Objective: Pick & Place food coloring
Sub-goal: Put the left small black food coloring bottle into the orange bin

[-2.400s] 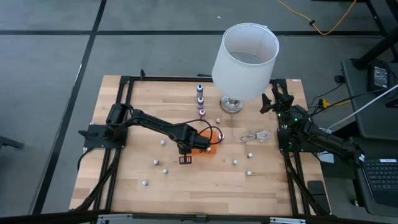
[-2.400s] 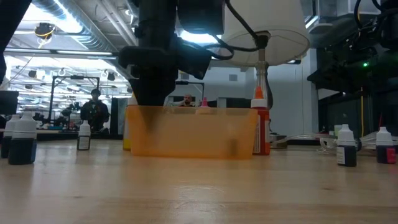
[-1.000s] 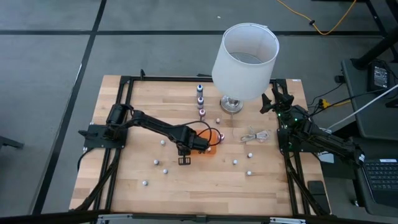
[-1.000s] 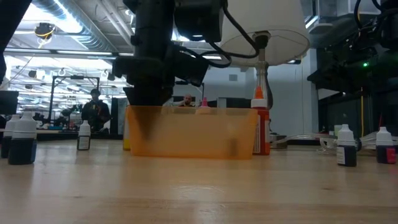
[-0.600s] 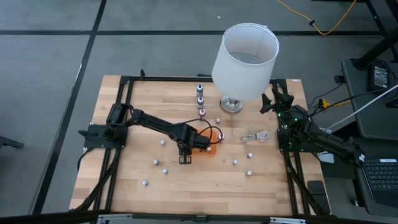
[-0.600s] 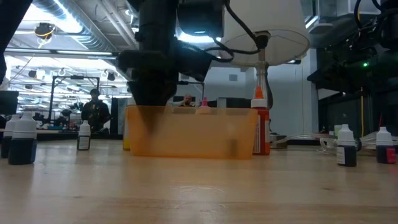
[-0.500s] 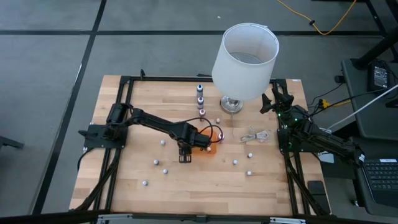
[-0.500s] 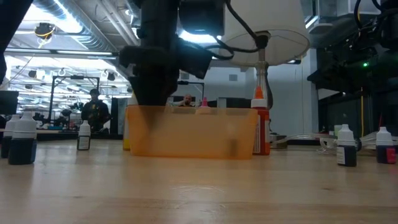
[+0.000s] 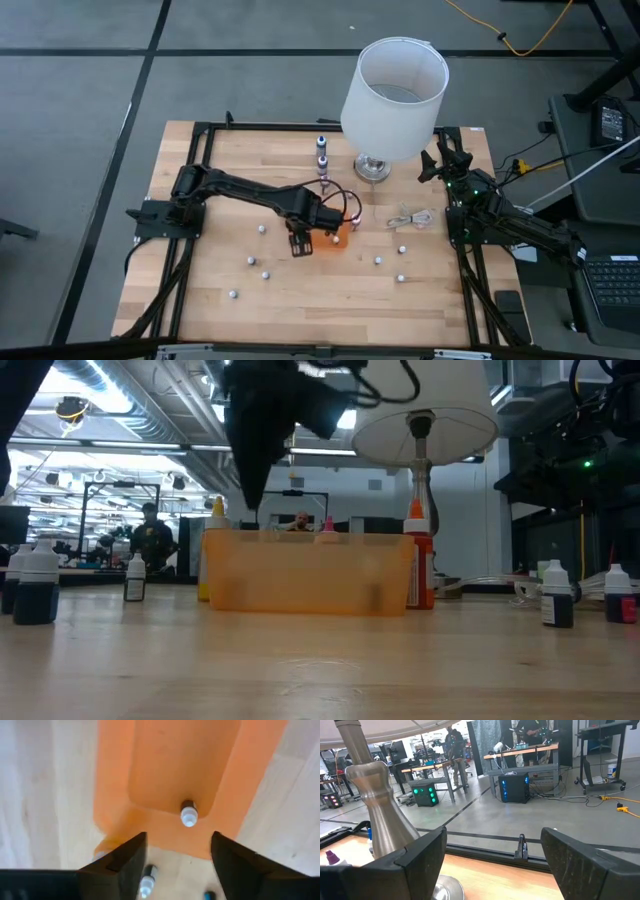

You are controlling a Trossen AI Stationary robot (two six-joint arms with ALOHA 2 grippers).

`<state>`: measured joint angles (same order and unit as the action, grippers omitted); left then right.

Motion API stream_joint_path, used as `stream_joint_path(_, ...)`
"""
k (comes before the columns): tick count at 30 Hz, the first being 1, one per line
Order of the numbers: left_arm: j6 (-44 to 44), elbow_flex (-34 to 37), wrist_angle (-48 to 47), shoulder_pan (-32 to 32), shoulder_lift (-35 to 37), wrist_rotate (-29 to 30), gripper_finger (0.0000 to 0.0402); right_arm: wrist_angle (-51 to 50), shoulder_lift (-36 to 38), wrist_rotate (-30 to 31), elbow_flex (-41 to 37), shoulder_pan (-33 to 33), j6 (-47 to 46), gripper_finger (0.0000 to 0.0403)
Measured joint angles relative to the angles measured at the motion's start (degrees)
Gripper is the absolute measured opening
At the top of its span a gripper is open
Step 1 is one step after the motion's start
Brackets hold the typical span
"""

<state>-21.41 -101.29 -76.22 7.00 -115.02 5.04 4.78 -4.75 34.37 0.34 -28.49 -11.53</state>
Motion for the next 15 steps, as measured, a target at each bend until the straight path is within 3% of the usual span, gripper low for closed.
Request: stream_joint_path(15, -32.55, -2.41, -12.98, 0.76, 8.11, 0.4, 0.0205, -0.01, 0.02, 0.0, 0.01, 0.01, 0.01, 0.0323)
